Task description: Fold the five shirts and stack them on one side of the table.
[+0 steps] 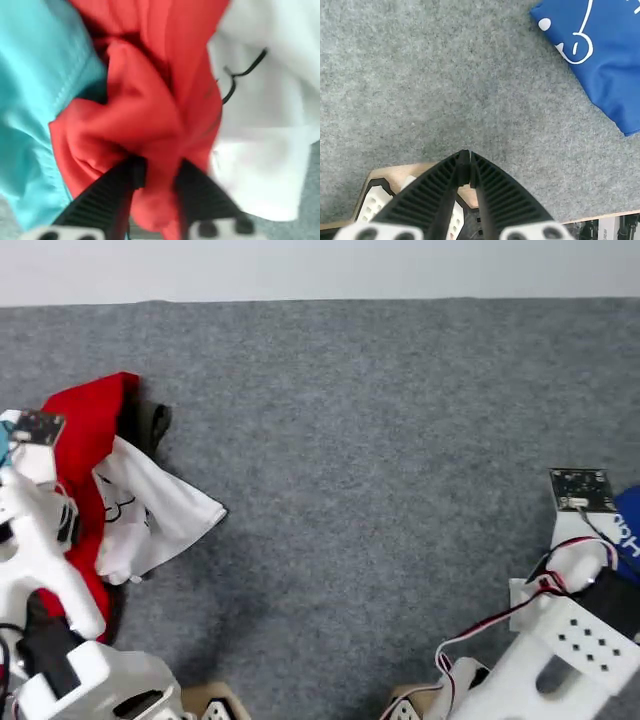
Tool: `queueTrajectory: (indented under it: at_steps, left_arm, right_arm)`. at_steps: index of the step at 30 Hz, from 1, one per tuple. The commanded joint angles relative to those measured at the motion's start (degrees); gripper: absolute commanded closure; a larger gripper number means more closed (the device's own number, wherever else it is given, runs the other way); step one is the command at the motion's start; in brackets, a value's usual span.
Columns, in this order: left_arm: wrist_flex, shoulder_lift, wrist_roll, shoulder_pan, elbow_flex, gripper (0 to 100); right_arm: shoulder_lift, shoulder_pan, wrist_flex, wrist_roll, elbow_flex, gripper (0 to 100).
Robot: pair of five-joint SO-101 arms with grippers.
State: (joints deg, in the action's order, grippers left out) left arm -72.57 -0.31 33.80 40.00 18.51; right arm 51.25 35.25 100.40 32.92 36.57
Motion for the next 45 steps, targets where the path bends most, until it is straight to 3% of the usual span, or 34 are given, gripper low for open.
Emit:
queueTrajectory:
  at_steps: [1, 6, 12, 18, 22, 25, 32, 37, 45]
  left_arm:
    - [-7.91, -3.96, -0.09, -4.22, -8.75, 100]
    - [-15.82, -13.89, -8.09, -14.33, -20.00, 100]
    - [-15.65, -23.65, -21.01, -32.70, -29.14, 100]
    - [-15.12, -23.12, -29.45, -55.12, -28.09, 100]
    - [-10.55, -17.05, -32.53, -63.56, -22.20, 100]
    - [-9.14, -10.29, -33.41, -66.73, -19.65, 98]
    - [-18.37, -3.16, -35.34, -68.84, -27.74, 78]
    - [-27.34, -3.16, -32.53, -67.87, -39.78, 77]
    - [-27.96, -8.00, -32.18, -58.29, -42.07, 77]
  right_arm:
    - [0.84, -0.84, 1.98, -0.70, -0.62, 98.7]
    - [0.84, -0.84, 1.98, -0.53, -0.62, 98.7]
    - [0.84, -0.84, 1.98, -0.53, -0.62, 98.7]
    - [0.84, -0.84, 1.98, -0.44, -0.62, 98.8]
    - [0.84, -0.84, 1.98, -0.44, -0.62, 98.9]
    - [0.84, -0.84, 1.98, -0.44, -0.62, 98.9]
    - [0.84, -0.84, 1.98, -0.44, -0.62, 98.7]
    - [0.84, -0.75, 1.98, -0.62, -0.62, 98.7]
    - [0.84, -1.19, 2.07, -0.62, -1.76, 98.6]
